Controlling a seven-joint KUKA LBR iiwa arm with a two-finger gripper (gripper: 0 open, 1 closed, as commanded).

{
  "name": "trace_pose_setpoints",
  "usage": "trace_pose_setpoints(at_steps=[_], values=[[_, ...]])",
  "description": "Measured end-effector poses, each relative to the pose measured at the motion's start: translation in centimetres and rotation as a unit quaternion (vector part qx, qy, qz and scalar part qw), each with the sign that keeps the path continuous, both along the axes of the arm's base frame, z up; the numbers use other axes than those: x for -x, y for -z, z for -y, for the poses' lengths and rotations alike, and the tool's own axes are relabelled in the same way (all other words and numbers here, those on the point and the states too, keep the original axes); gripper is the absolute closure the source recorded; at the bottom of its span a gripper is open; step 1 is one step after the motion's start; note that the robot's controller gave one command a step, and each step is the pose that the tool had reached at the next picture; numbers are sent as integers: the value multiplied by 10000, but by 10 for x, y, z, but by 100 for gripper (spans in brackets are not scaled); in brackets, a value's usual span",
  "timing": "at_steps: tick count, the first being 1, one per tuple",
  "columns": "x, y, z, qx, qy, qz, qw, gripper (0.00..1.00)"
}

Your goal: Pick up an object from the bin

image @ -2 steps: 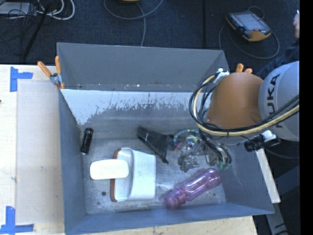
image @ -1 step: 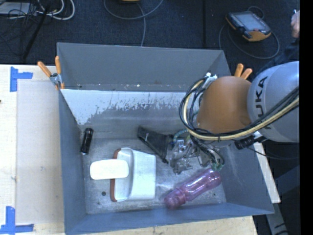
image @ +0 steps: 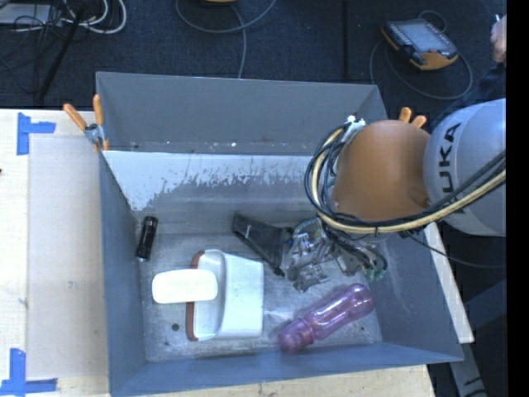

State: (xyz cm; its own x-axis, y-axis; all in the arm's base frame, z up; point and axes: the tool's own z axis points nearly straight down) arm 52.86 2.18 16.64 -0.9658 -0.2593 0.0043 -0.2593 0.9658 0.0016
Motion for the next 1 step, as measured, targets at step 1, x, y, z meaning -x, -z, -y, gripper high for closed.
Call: trace_pose_setpoints(at_steps=[1], values=[[51,-86,23,3,153,39,9999,0]])
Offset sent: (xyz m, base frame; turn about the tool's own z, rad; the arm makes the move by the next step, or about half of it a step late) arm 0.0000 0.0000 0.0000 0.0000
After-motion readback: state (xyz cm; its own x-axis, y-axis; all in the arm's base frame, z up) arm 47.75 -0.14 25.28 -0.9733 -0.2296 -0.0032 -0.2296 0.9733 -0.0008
